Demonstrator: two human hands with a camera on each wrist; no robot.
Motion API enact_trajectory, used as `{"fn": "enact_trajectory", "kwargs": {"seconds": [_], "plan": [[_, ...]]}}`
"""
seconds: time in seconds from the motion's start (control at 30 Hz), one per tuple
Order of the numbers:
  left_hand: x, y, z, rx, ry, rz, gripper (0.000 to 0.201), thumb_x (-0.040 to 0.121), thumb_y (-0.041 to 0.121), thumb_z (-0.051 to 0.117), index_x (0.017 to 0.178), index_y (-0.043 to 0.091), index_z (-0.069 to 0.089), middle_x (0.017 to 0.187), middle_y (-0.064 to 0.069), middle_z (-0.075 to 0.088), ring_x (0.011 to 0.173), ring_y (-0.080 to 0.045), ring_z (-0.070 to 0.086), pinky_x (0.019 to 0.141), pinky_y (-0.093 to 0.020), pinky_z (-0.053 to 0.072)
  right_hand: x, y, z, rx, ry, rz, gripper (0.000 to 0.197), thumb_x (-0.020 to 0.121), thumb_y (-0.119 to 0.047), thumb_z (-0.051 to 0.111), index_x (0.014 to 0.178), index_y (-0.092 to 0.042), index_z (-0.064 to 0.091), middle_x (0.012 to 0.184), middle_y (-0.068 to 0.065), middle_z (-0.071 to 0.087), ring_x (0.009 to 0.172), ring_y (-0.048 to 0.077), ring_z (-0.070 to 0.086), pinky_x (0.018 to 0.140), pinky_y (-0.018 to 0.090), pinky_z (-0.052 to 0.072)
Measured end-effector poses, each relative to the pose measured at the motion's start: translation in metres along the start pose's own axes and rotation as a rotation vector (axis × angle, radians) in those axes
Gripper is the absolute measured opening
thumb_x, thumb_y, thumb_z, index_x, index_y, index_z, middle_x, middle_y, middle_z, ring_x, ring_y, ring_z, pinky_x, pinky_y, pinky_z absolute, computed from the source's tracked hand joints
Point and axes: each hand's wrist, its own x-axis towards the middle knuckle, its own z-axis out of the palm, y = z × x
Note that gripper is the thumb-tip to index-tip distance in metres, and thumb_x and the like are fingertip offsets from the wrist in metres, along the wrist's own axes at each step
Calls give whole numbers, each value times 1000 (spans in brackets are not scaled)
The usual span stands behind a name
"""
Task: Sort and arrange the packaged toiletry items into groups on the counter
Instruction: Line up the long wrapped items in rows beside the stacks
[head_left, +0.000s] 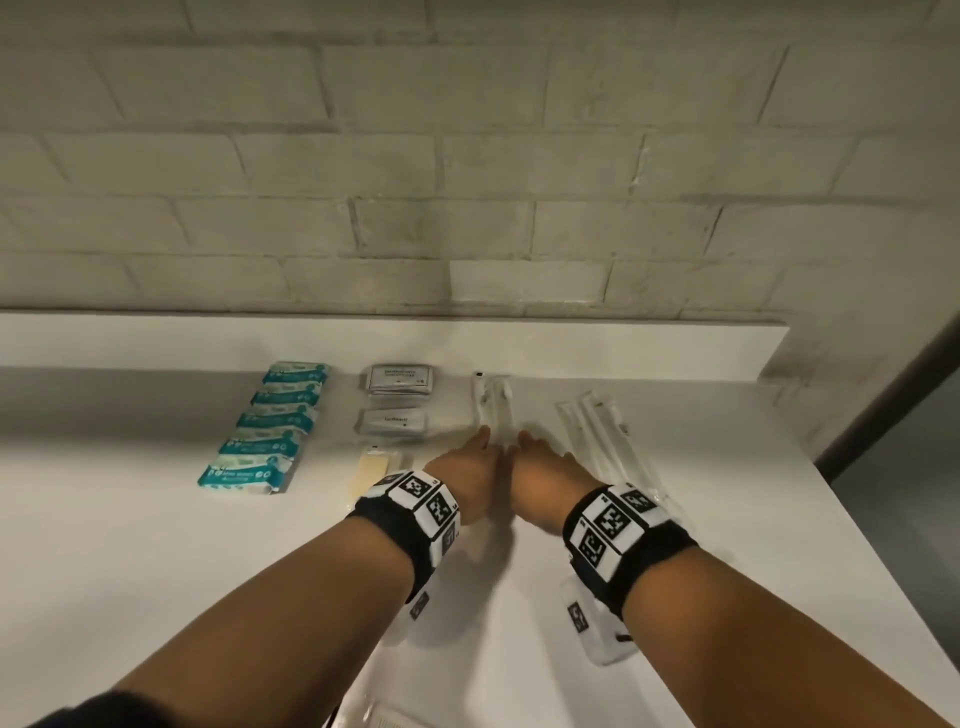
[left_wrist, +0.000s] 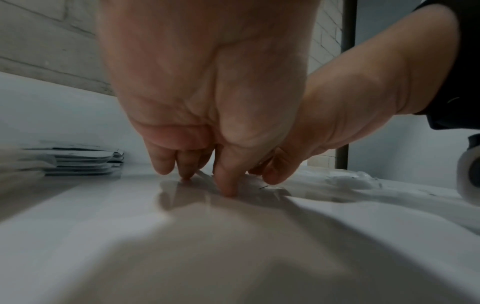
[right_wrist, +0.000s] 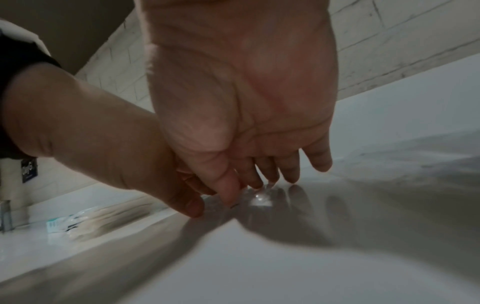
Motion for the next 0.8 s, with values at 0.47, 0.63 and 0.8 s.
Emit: {"fn": "enact_trajectory", "kwargs": {"seconds": [0.47, 0.63, 0.8], "plan": [[0, 8, -14, -11, -36, 11, 97, 78, 49, 55, 154, 25, 0, 162, -7, -8, 149, -29, -2, 121, -45, 10, 7, 55, -22, 192, 334, 420, 41, 91, -30, 50, 128, -11, 52, 128, 12, 52, 114, 32, 57, 91, 38, 46], [0, 6, -5, -4, -34, 17, 94, 79, 55, 57, 153, 27, 7, 163, -5, -1, 150, -26, 1, 121, -42, 10, 6, 69, -21, 236, 143, 481, 43, 90, -11, 50, 133, -11, 51, 136, 10, 53, 121, 26, 55, 97, 35, 46], [-7, 12, -11, -40, 21, 45, 80, 82, 45, 58, 149, 20, 23, 160, -9, 15, 147, -29, 12, 119, -43, 19, -1, 64, -33, 212, 182, 331, 36, 90, -13, 49, 124, -3, 56, 118, 15, 64, 106, 31, 62, 81, 35, 50]]}}
